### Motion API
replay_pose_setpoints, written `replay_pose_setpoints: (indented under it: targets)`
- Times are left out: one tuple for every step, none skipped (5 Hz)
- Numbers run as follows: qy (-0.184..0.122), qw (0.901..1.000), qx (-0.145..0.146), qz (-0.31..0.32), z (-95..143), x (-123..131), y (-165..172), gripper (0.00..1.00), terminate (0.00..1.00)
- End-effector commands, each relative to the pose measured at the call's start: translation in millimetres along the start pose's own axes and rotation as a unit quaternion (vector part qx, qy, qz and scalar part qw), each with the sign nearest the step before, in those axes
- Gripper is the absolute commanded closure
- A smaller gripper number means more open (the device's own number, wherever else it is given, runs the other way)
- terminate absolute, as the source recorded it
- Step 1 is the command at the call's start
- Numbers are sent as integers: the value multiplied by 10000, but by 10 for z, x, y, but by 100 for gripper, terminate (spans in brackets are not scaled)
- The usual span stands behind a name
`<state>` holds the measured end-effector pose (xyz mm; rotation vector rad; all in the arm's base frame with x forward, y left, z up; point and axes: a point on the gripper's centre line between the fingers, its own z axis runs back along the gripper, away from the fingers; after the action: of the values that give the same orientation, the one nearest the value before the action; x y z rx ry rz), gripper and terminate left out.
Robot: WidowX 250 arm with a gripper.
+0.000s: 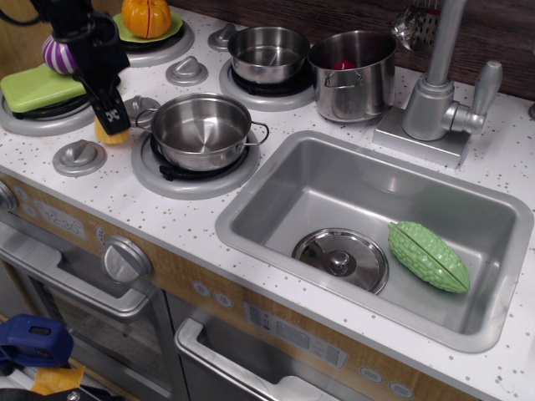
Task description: Put corn in pan which is on stove
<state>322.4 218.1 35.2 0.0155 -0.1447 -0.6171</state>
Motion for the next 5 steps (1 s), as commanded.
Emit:
replay_pose_setpoints:
  targets:
    - [135, 9974, 711, -46, 725, 186, 160, 100, 0]
    - [68, 9960, 890, 85, 864, 362, -86, 100, 0]
    - [-68, 9934, 1138, -150, 866, 518, -321, 100, 0]
    - [-228, 9940, 1039, -267, 812, 651, -447, 100, 0]
    - [-334, 9963, 771, -191, 699, 762, -535, 100, 0]
